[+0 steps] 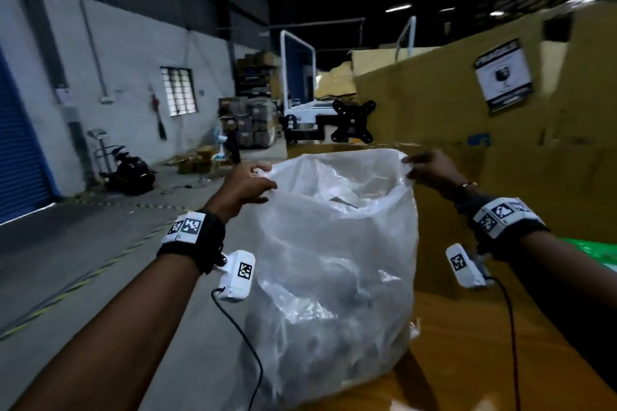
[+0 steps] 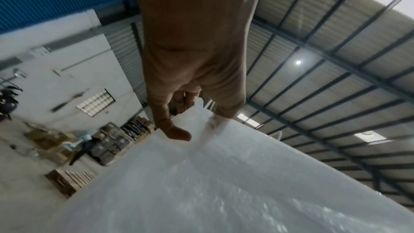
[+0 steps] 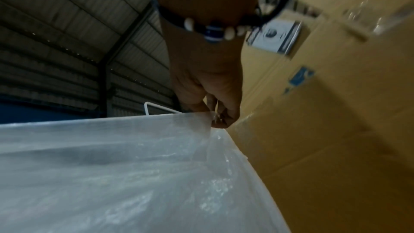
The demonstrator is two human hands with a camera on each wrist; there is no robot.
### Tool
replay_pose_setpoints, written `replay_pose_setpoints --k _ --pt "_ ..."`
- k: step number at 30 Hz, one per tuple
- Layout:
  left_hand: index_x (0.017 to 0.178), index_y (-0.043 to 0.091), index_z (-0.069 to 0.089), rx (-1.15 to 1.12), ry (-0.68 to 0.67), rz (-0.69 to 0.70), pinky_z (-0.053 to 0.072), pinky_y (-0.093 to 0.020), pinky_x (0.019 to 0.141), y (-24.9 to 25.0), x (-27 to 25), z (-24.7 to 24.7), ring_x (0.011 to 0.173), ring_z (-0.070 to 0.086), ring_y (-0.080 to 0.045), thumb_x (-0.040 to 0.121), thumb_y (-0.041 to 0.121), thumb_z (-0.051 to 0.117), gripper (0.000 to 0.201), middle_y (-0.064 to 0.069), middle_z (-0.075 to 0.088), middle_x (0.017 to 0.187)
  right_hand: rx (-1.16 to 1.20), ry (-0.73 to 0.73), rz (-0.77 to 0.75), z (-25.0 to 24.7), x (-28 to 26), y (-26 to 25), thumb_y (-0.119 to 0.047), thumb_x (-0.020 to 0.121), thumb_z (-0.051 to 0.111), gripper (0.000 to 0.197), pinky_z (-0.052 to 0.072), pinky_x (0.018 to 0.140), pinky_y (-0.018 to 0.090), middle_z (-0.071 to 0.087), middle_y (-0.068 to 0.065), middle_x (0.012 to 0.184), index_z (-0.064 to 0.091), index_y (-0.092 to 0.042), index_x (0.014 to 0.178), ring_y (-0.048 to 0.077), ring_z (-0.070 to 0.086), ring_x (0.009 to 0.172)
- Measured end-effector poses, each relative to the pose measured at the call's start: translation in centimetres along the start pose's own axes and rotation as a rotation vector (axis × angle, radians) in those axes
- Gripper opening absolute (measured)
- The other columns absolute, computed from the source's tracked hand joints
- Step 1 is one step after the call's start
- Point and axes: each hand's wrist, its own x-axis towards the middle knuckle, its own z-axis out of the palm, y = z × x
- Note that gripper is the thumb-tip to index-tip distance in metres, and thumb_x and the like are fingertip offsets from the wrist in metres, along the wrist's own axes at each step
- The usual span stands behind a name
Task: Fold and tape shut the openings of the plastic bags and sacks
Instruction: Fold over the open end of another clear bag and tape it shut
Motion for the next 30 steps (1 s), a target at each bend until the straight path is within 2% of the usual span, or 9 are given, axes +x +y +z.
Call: replay_pose_setpoints --k 4,8,12,17,20,23,25,27,30 --pt "0.115 0.014 0.070 -0.131 -0.040 0.060 0.058 -0.024 0.050 2.9 -0.3 2.5 0.079 0.060 -0.018 0.086 -0.010 0.069 0.038 -0.016 0.056 0.132 -0.033 0.132 0.088 -6.9 -4.0 0.0 0.002 0.085 0.072 0.021 0.062 0.079 0.047 0.075 0.022 0.095 0.078 0.007 0.105 0.024 0.066 0.076" --pt "0.127 0.010 0.065 -0.210 -0.102 0.109 0.059 -0.033 0.066 5.6 -0.9 5.2 0.079 0.058 -0.021 0.090 -0.015 0.061 0.046 -0.014 0.048 0.133 -0.069 0.279 0.168 -13.7 -7.3 2.1 -0.001 0.084 0.073 0.020 0.060 0.079 0.051 0.073 0.035 0.092 0.074 0.016 0.094 0.028 0.066 0.073" --pt "0.136 0.009 0.059 -0.221 -0.184 0.131 0.060 -0.025 0.057 8.4 -1.6 8.7 0.086 0.058 -0.024 0.092 -0.016 0.059 0.051 -0.009 0.045 0.129 -0.059 0.374 0.238 -20.2 -10.0 4.5 -0.002 0.083 0.072 0.018 0.064 0.081 0.058 0.075 0.025 0.079 0.075 0.014 0.093 0.027 0.070 0.064" --pt "0.142 0.006 0.055 -0.215 -0.232 0.156 0.060 -0.031 0.064 10.8 -3.2 16.0 0.093 0.059 -0.027 0.090 -0.019 0.058 0.057 -0.011 0.049 0.120 -0.053 0.458 0.261 -26.6 -12.6 7.2 0.007 0.085 0.068 0.016 0.065 0.059 0.037 0.071 0.016 0.074 0.080 0.006 0.096 0.020 0.069 0.052" --pt "0.140 0.006 0.055 -0.245 -0.234 0.164 0.058 -0.038 0.074 11.8 -3.5 21.1 0.080 0.056 -0.019 0.087 -0.019 0.058 0.058 -0.008 0.050 0.104 -0.193 0.425 0.257 -30.3 -12.8 10.0 0.004 0.083 0.059 0.034 0.066 0.079 0.043 0.074 0.013 0.078 0.083 -0.015 0.096 0.028 0.072 0.072" --pt "0.127 0.012 0.061 -0.311 -0.167 0.139 0.060 -0.040 0.073 12.4 -3.3 24.9 0.084 0.061 -0.023 0.071 -0.003 0.071 0.059 -0.011 0.057 0.110 -0.345 0.359 0.253 -34.5 -12.6 12.8 -0.005 0.089 0.059 0.031 0.059 0.086 0.040 0.074 0.012 0.092 0.084 -0.017 0.104 0.029 0.067 0.083" --pt "0.114 0.012 0.067 -0.310 -0.046 0.130 0.062 -0.042 0.074 12.6 -3.0 26.8 0.084 0.064 -0.026 0.073 0.000 0.074 0.043 -0.013 0.063 0.108 -0.375 0.327 0.242 -37.0 -12.2 14.5 -0.016 0.093 0.066 0.020 0.061 0.079 0.041 0.078 0.016 0.095 0.084 -0.010 0.098 0.031 0.070 0.083" --pt "0.099 0.012 0.073 -0.255 0.024 0.148 0.062 -0.035 0.063 12.9 -2.8 28.4 0.079 0.064 -0.022 0.082 -0.001 0.071 0.021 -0.012 0.069 0.099 -0.394 0.269 0.219 -38.8 -11.6 15.5 -0.019 0.091 0.074 0.018 0.060 0.058 0.033 0.077 0.021 0.086 0.082 -0.003 0.090 0.026 0.070 0.065" --pt "0.088 0.012 0.073 -0.148 -0.035 0.183 0.057 -0.024 0.048 13.9 -2.5 29.4 0.077 0.063 -0.019 0.086 -0.005 0.065 0.019 -0.010 0.070 0.091 -0.400 0.146 0.181 -40.7 -10.3 15.9 -0.013 0.088 0.081 0.011 0.055 0.046 0.023 0.075 0.020 0.075 0.080 -0.003 0.087 0.021 0.066 0.054"
